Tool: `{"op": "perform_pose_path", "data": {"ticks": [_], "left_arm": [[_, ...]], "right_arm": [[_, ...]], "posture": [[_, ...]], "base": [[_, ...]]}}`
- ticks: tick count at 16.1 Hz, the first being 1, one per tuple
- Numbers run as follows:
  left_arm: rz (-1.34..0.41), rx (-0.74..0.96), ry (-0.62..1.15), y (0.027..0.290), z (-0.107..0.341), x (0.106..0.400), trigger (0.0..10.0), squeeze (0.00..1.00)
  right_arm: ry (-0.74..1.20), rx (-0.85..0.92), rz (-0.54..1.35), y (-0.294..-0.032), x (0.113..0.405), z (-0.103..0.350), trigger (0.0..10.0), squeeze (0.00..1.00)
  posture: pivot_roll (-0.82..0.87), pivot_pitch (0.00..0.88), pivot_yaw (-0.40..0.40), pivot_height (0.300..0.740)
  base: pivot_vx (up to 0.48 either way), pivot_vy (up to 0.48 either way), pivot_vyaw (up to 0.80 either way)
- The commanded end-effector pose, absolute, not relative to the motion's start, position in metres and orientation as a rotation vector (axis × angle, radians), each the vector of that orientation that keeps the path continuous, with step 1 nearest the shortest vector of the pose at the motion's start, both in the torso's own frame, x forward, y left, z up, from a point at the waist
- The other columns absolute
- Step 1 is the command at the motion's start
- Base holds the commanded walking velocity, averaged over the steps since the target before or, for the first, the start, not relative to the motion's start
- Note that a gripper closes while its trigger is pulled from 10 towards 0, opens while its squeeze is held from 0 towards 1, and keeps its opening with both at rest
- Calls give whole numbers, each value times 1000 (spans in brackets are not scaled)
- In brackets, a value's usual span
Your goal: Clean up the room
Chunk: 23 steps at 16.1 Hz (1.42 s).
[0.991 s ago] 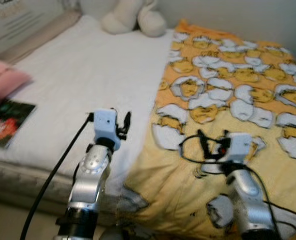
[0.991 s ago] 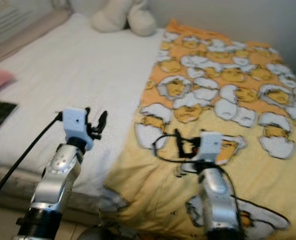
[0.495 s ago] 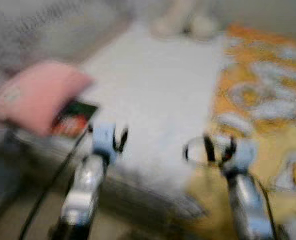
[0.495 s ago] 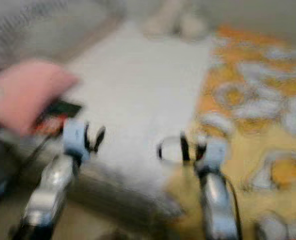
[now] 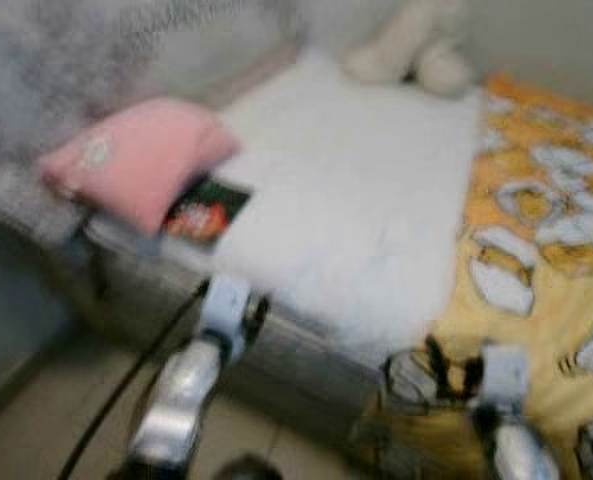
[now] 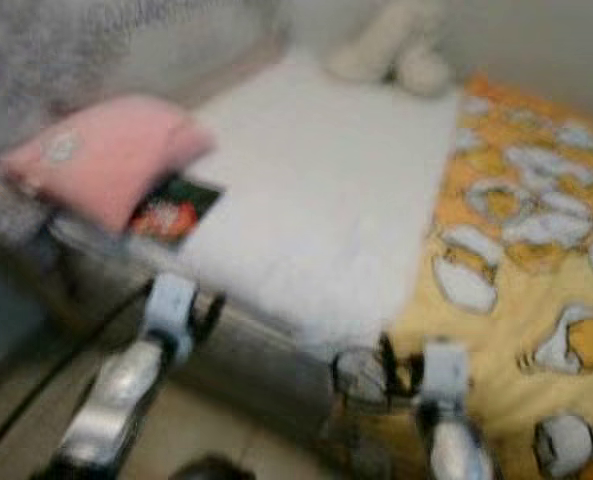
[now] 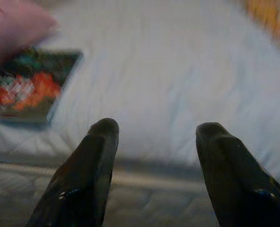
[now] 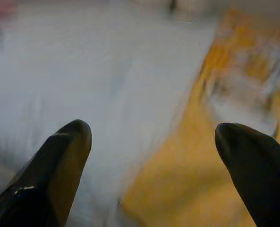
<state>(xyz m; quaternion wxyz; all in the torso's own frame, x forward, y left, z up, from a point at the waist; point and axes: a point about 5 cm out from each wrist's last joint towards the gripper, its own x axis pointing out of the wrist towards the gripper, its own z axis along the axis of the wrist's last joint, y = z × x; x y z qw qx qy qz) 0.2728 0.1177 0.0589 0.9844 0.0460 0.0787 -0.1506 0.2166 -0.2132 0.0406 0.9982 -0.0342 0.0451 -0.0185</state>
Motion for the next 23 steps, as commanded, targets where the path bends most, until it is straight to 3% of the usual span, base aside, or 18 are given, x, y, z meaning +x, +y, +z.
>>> {"op": "perform_pose_path", "data": {"ticks": [1, 7, 12, 17, 23], "left_arm": [[-283, 74, 66, 114, 77, 282, 10000, 0], [-267, 68, -2, 111, 102, 302, 10000, 0], [-253, 93, -17, 119, 109, 311, 10000, 0], [-173, -59, -106, 120, 141, 328, 10000, 0], [-158, -126, -47, 122, 134, 324, 10000, 0]], "right_arm": [[-49, -66, -57, -214, 226, 67, 10000, 0], [-166, -103, 24, -195, 260, 98, 10000, 0], [-165, -92, 22, -190, 264, 97, 10000, 0], [-161, 4, -9, -188, 266, 96, 10000, 0], [-160, 32, -7, -188, 269, 98, 10000, 0]], "posture": [[47, 0, -24, 740], [46, 0, 5, 740], [43, 0, 20, 740], [31, 0, 26, 740], [36, 0, 32, 740]], "base": [[0, 0, 0], [0, 0, 0], [0, 0, 0], [0, 0, 0], [0, 0, 0]]}}
